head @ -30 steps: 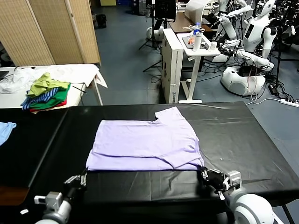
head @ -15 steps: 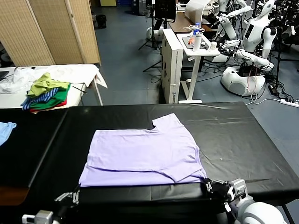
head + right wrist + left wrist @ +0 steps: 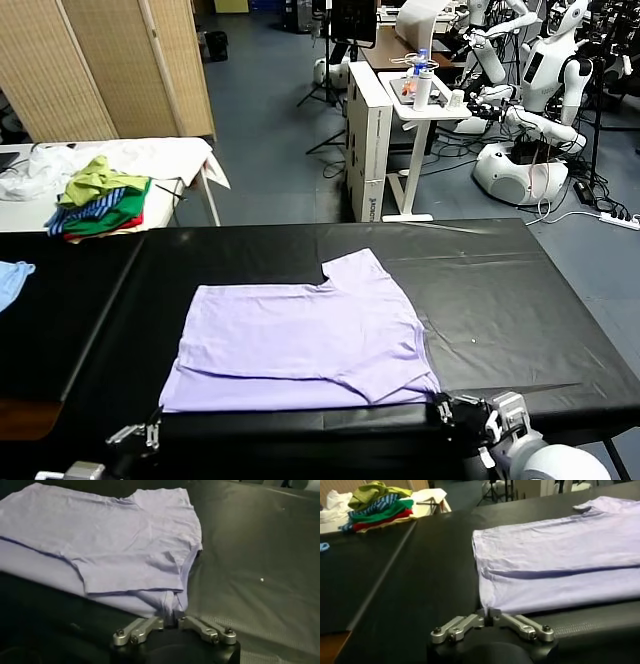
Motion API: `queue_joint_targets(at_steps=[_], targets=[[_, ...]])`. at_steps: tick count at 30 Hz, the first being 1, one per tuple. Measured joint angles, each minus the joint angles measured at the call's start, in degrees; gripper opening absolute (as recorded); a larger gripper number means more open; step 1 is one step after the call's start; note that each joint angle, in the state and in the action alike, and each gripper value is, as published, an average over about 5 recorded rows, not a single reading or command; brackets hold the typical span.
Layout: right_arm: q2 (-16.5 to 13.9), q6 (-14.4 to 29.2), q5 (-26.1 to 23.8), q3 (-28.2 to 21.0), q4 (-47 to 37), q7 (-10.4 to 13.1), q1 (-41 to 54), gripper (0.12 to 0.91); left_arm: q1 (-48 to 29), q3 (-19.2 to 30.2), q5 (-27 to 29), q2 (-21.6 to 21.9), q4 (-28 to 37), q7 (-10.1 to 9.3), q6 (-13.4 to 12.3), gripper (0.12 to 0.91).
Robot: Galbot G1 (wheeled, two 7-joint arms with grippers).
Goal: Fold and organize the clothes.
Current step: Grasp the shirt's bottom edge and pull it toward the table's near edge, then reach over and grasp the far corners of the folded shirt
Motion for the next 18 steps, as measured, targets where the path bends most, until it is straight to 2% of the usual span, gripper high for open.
queue_joint_targets(at_steps=[1,4,7,10,12,14,18], targets=[[0.0,0.1,0.5,0.3,0.3,-0.3,0.1,0.882,0.3,-0.1,-0.2,0.0,-0.3,-0.25,0.3,0.530],[-0.2,1.9,2.0,0.5,0.3,-1.2,1.8,0.903,1.0,-0.7,-1.0,-0.1,-1.2,-1.02,1.1,0.719],[-0.5,4.8,2.8,-0.7,-1.4,-1.8,5.6,0.906,1.0,-1.8,-2.7,-0.4,-2.1,-0.52,1.8,0.859],[-0.7,6.5,4.1,-2.9,-4.9,-1.9,11.5,0.907,-0.5,-3.6,-5.6,-0.4,-2.2,0.43,3.1,0.901],[-0.8,7.1,5.1,-4.9,-7.9,-1.7,16.1,0.907,-2.5,-4.8,-8.4,0.0,-1.8,0.04,4.8,0.905],[-0.8,7.3,5.8,-7.2,-10.9,-1.4,20.9,0.907,-5.3,-5.5,-11.7,0.7,-1.1,-1.32,7.0,0.906],[0.0,6.5,6.3,-12.7,-17.2,0.4,30.9,0.907,-13.6,-4.9,-18.2,2.6,0.5,-5.62,11.3,0.907]])
